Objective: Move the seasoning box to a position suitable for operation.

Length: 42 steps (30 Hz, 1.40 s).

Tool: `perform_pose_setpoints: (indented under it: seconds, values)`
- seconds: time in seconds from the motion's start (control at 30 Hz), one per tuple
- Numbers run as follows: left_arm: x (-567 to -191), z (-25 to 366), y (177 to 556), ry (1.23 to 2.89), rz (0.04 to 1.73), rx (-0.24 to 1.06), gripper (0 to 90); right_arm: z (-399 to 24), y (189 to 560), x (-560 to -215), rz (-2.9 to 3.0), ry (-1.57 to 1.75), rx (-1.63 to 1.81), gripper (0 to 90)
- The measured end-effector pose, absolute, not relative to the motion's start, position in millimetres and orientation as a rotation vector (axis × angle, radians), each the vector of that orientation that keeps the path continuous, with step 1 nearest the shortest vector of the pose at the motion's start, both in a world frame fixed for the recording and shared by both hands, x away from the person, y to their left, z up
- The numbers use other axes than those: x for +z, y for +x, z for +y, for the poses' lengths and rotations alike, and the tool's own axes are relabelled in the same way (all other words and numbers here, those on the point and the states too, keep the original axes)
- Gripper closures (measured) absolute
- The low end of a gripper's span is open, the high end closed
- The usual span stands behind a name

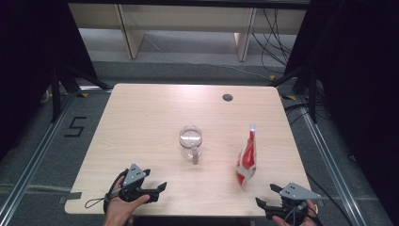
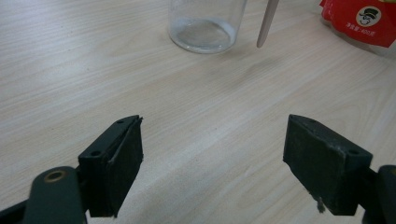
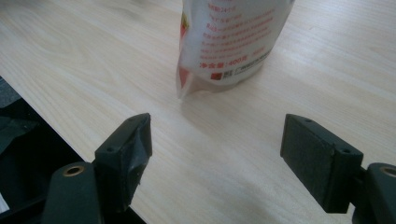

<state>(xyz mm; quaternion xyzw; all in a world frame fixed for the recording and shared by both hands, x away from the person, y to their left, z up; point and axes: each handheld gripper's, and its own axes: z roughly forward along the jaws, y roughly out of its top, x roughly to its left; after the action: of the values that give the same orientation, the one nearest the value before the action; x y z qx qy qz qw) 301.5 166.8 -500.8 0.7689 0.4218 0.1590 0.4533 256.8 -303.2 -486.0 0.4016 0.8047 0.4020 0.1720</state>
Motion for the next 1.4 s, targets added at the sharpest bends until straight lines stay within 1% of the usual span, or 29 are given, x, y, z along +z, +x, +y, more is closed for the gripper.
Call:
perform_pose_setpoints:
  seconds: [0.17,0.23,0.3,0.5,0.63,0.83,0.93,1.0,1.27,1.4]
  values:
    - [-500.2,167.1,302.6,1.879,1.057,0.401,19.3,-303.5,257.7,-486.1,2.272,1.133,1.144,25.7]
    - [-498.9,167.7,303.7,1.888,1.038,0.420,19.4,-303.5,257.1,-485.7,2.267,1.157,1.149,25.6]
    - [-498.4,165.4,303.6,1.859,1.063,0.418,20.0,-303.3,257.9,-486.3,2.268,1.160,1.143,25.5]
    - [-494.5,154.3,305.0,1.842,1.043,0.414,23.2,-303.7,258.2,-485.7,2.265,1.165,1.150,25.3]
    - [-490.4,138.6,308.7,1.853,0.998,0.433,27.5,-304.0,258.4,-485.7,2.266,1.160,1.132,25.3]
    - [-489.3,103.7,318.5,1.885,0.924,0.453,35.2,-303.1,258.7,-485.4,2.259,1.129,1.142,25.4]
    - [-489.6,88.7,326.9,1.886,0.906,0.436,39.5,-303.7,258.6,-485.0,2.257,1.131,1.135,25.4]
    - [-490.0,80.0,332.4,1.892,0.903,0.446,41.8,-304.4,258.8,-485.4,2.261,1.125,1.130,25.5]
    - [-493.5,62.9,353.6,1.897,0.912,0.470,52.2,-303.2,259.5,-485.7,2.278,1.118,1.137,25.6]
    - [-493.9,57.9,360.3,1.902,0.913,0.482,55.2,-301.8,259.3,-485.9,2.284,1.137,1.143,25.8]
